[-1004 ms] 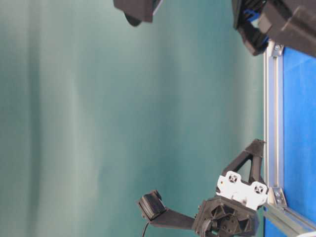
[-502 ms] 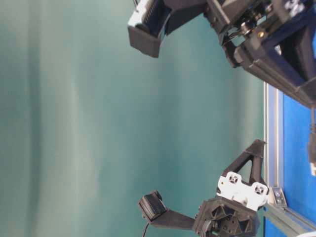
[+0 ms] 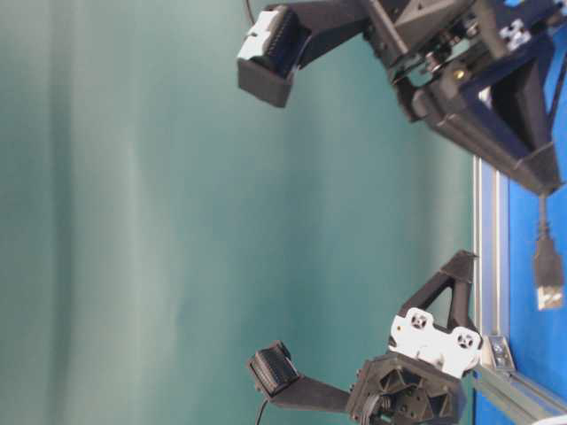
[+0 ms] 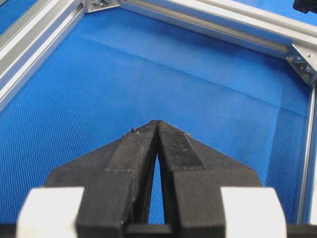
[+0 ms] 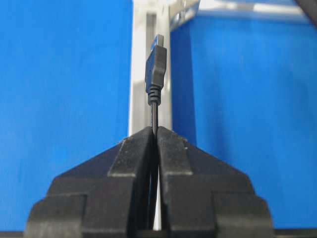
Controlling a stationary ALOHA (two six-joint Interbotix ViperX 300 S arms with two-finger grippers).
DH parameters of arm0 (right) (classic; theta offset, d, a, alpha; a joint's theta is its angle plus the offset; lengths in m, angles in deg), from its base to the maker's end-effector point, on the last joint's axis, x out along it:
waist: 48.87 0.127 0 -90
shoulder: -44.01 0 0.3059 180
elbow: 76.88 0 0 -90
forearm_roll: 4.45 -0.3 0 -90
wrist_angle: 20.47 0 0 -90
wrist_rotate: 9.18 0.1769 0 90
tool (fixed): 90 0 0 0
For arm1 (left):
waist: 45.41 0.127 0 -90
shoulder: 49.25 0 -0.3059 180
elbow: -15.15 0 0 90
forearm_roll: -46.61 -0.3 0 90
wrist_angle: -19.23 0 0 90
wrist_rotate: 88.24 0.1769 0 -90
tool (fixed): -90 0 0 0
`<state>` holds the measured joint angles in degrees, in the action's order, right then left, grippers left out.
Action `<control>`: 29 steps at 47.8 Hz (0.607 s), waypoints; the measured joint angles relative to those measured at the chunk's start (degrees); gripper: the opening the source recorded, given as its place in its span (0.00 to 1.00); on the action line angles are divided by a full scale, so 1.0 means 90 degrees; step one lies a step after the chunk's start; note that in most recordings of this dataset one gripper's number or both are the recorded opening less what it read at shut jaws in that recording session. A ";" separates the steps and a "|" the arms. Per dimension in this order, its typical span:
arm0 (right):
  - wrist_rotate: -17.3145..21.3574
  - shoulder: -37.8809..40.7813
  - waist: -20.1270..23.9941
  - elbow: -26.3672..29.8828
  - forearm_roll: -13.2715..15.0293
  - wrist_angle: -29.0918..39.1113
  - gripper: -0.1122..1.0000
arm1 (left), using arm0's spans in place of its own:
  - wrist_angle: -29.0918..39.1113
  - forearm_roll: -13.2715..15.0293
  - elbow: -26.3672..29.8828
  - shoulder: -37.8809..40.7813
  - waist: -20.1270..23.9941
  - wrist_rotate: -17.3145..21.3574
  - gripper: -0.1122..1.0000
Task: Insert the wire through the string loop located on the left side.
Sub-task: 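Carry the cable plug with the right gripper toward the white zip-tie loop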
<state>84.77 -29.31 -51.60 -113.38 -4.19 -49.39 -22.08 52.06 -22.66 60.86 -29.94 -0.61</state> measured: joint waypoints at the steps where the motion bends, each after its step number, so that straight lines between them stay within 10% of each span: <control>1: 0.0000 0.0029 0.0000 0.0039 0.0010 0.0000 0.10 | 0.0000 0.0000 0.0010 0.0000 0.0000 0.0000 0.10; 29: -0.0107 0.0889 0.0000 0.1074 0.0020 -0.0039 0.10 | 0.0000 0.0000 0.0010 0.0000 0.0000 0.0000 0.10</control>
<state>83.80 -21.32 -51.60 -103.71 -4.01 -49.74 -22.08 52.06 -22.57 60.86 -29.94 -0.61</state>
